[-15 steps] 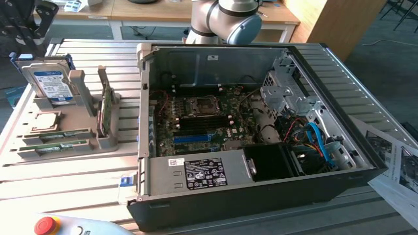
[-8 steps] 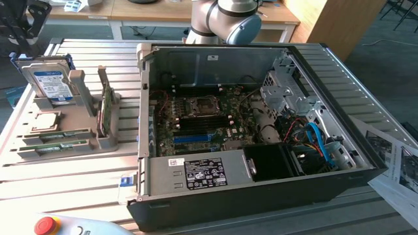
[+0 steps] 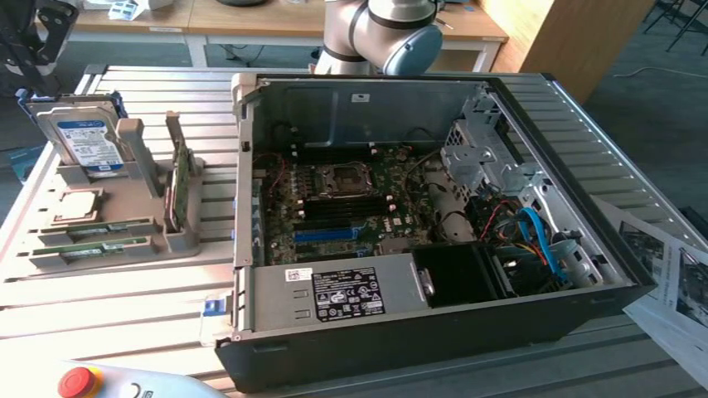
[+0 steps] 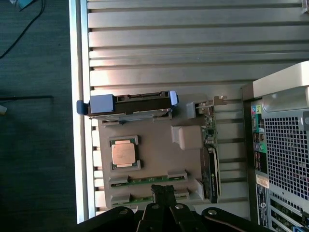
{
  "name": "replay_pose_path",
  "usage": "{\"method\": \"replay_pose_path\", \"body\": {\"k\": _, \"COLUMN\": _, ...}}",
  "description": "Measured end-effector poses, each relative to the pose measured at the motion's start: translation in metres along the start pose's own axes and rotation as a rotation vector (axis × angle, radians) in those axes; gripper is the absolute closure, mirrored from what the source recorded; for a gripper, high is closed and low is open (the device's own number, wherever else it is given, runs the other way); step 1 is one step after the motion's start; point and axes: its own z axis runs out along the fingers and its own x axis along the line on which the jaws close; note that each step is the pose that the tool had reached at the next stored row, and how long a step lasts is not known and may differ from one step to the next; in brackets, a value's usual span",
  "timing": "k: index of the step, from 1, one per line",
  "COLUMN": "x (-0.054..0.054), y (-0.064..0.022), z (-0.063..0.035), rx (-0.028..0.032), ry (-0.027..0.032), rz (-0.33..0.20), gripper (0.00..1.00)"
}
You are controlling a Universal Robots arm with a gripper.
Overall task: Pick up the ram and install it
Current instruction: 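Reach for the ram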
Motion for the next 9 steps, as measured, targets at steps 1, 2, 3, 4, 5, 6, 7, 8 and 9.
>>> {"method": "replay_pose_path", "body": {"k": 1, "x": 0.0, "y": 0.0, "z": 0.0, "rx": 0.0, "ry": 0.0, "rz": 0.0, "gripper": 0.9}}
{"method": "replay_pose_path", "body": {"k": 2, "x": 0.0, "y": 0.0, "z": 0.0, "rx": 0.0, "ry": 0.0, "rz": 0.0, "gripper": 0.9}}
{"method": "replay_pose_path", "body": {"k": 3, "x": 0.0001, "y": 0.0001, "z": 0.0, "rx": 0.0, "ry": 0.0, "rz": 0.0, "gripper": 0.9}}
{"method": "replay_pose_path", "body": {"k": 4, "x": 0.0001, "y": 0.0001, "z": -0.0001, "rx": 0.0001, "ry": 0.0001, "rz": 0.0, "gripper": 0.9}}
{"method": "replay_pose_path", "body": {"k": 5, "x": 0.0001, "y": 0.0001, "z": -0.0001, "rx": 0.0001, "ry": 0.0001, "rz": 0.0, "gripper": 0.9}}
{"method": "replay_pose_path", "body": {"k": 6, "x": 0.0001, "y": 0.0001, "z": 0.0, "rx": 0.0, "ry": 0.0001, "rz": 0.0, "gripper": 0.9}}
{"method": "replay_pose_path", "body": {"k": 7, "x": 0.0001, "y": 0.0, "z": 0.0, "rx": 0.0001, "ry": 0.0, "rz": 0.0, "gripper": 0.9}}
{"method": "replay_pose_path", "body": {"k": 8, "x": 0.0002, "y": -0.0003, "z": -0.0001, "rx": 0.0001, "ry": 0.0002, "rz": 0.0, "gripper": 0.9}}
{"method": "replay_pose_path", "body": {"k": 9, "x": 0.0002, "y": -0.0008, "z": -0.0001, "rx": 0.0, "ry": 0.0001, "rz": 0.0, "gripper": 0.9}}
